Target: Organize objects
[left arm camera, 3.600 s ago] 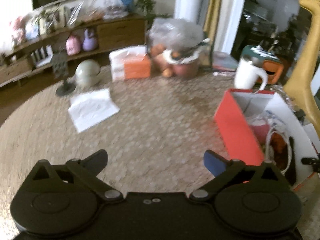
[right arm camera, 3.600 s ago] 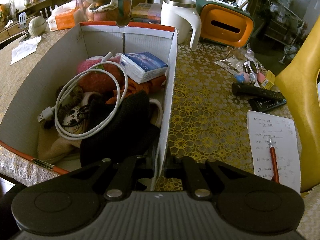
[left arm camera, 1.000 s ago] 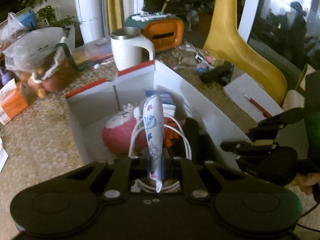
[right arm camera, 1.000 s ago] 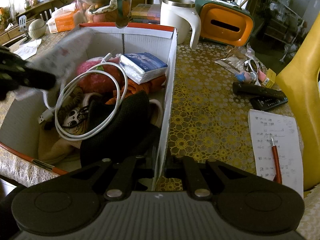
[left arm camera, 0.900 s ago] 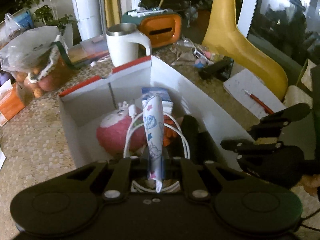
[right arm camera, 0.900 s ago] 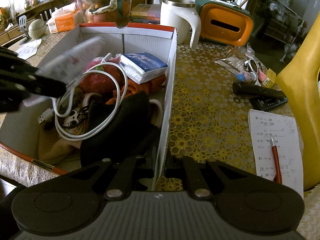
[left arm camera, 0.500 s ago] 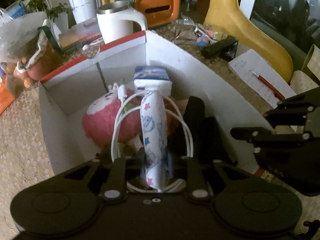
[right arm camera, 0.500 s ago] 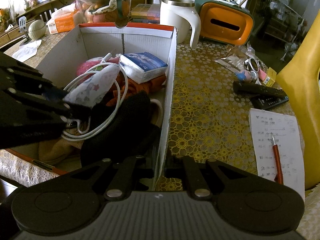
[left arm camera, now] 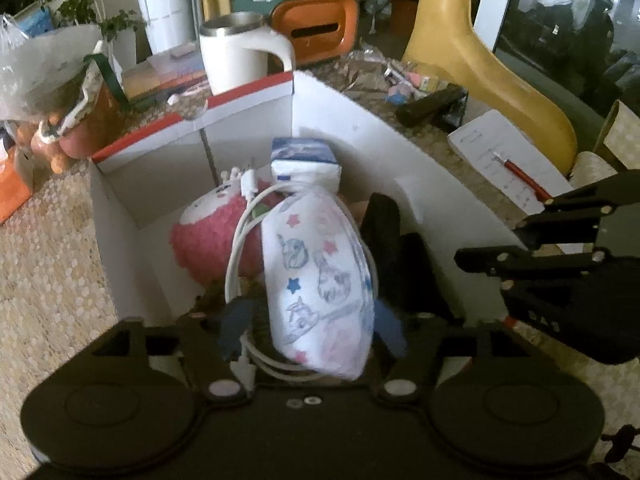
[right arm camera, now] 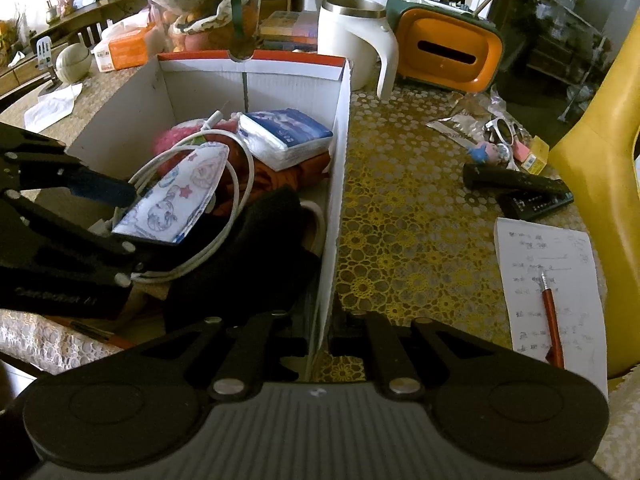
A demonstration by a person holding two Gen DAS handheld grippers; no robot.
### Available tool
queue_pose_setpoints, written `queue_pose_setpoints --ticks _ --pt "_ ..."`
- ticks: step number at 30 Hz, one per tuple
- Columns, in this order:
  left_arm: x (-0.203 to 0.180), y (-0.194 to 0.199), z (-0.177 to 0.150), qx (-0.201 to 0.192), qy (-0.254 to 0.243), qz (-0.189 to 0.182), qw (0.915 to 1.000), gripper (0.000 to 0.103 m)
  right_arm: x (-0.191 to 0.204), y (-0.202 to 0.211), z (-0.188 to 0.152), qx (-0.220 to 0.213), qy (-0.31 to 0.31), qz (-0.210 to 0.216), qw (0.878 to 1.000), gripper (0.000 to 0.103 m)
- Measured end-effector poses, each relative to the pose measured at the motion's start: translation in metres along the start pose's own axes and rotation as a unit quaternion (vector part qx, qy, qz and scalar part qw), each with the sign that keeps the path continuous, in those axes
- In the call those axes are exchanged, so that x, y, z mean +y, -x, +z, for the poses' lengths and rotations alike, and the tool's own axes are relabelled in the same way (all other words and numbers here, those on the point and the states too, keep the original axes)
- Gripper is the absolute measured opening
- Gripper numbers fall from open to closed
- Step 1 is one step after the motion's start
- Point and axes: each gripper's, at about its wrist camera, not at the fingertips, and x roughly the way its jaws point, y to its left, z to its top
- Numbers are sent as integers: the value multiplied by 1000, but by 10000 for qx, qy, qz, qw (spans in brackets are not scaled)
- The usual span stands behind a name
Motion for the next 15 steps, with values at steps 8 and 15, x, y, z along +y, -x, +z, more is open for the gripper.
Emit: queue_pose_setpoints --ticks 8,15 --pt "0 15 -4 -203 82 -86 9997 88 -5 12 0 -118 -23 -9 9999 8" --pt "6 32 -11 -393 333 -47 9987 93 -7 34 1 -375 -62 22 9993 8"
